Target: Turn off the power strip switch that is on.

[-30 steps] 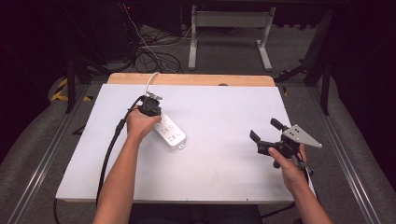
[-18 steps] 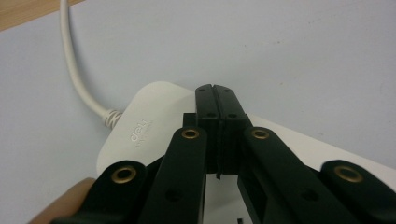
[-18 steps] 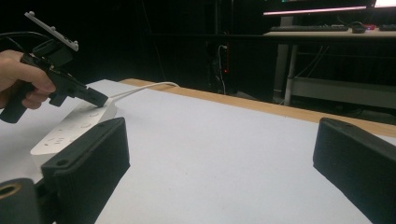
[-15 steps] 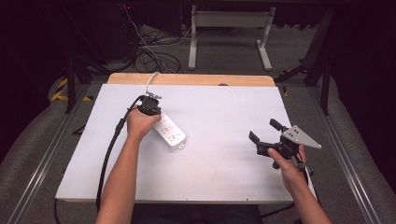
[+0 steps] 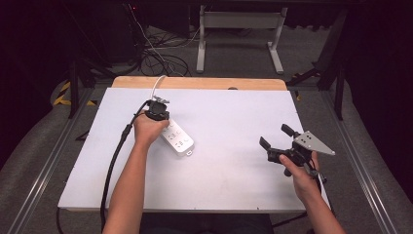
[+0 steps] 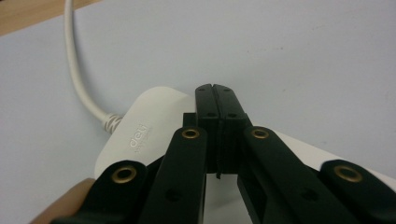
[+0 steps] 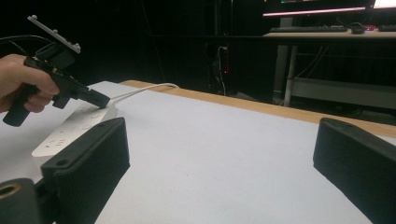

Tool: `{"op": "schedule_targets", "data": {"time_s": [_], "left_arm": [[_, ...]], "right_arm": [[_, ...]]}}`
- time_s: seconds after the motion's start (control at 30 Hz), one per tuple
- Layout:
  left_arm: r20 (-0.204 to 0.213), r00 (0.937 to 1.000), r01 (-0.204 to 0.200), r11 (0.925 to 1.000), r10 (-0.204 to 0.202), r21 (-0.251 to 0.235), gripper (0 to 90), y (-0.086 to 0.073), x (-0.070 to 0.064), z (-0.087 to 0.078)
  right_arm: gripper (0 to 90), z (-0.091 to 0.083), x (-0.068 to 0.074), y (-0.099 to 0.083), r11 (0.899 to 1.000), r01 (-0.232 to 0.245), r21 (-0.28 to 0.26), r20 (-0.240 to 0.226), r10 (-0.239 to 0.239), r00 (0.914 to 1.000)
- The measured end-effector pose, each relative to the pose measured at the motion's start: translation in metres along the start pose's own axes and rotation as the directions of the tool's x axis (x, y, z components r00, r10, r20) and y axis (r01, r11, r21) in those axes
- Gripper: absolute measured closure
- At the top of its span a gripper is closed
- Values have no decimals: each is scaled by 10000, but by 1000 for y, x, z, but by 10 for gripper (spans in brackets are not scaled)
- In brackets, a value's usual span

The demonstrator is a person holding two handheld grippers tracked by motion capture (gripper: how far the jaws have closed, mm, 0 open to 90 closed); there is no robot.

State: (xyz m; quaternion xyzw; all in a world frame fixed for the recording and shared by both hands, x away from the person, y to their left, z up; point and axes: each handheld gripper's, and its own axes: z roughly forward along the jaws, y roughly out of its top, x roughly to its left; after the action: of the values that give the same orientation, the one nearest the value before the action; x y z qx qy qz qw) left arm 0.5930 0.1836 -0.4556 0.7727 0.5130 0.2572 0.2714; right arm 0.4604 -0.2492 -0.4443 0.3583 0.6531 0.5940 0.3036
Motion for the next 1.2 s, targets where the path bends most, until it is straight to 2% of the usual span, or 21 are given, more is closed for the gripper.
{"op": "schedule_targets", "data": {"time_s": [0.1, 0.33, 0.43, 0.63, 0.67, 0.8, 0.87, 1.0, 1.2], "left_arm": [[17, 10000, 75, 9998, -76, 184, 900, 3, 0, 0], [46, 9996, 289, 9996, -289, 73, 900, -1, 2, -2], [-99, 9991, 422, 9991, -422, -13, 900, -3, 4, -2], [69, 9980, 635, 9980, -635, 38, 900, -2, 7, -1], [10, 9986, 537, 9986, -538, 26, 900, -2, 6, 0], [-46, 9982, 596, 9982, -596, 75, 900, -2, 5, 0], [-174, 9989, 430, 9991, -429, 32, 900, -2, 4, 0], [-84, 9980, 620, 9980, -619, 109, 900, -1, 4, 0], [-53, 9981, 619, 9980, -619, 105, 900, -2, 5, 0]], "right_arm": [[40, -1, 0, 0, 10000, 14, -26, -12, -14, 10000], [39, -4, -1, 1, 9999, -100, -78, 21, 100, 9999], [39, -4, -1, 1, 9999, -114, -68, 29, 115, 9999], [39, -3, 1, 2, 10000, -30, -81, 5, 30, 10000], [39, -2, 2, 2, 10000, -27, -73, -9, 27, 10000], [39, -2, 1, 2, 10000, -29, -67, -9, 29, 10000], [39, -2, 1, 2, 10000, -35, -84, 2, 35, 10000], [39, -3, 0, 3, 9999, -86, -112, 7, 86, 10000], [39, -2, 0, 3, 10000, -8, -99, 11, 8, 10000]]}}
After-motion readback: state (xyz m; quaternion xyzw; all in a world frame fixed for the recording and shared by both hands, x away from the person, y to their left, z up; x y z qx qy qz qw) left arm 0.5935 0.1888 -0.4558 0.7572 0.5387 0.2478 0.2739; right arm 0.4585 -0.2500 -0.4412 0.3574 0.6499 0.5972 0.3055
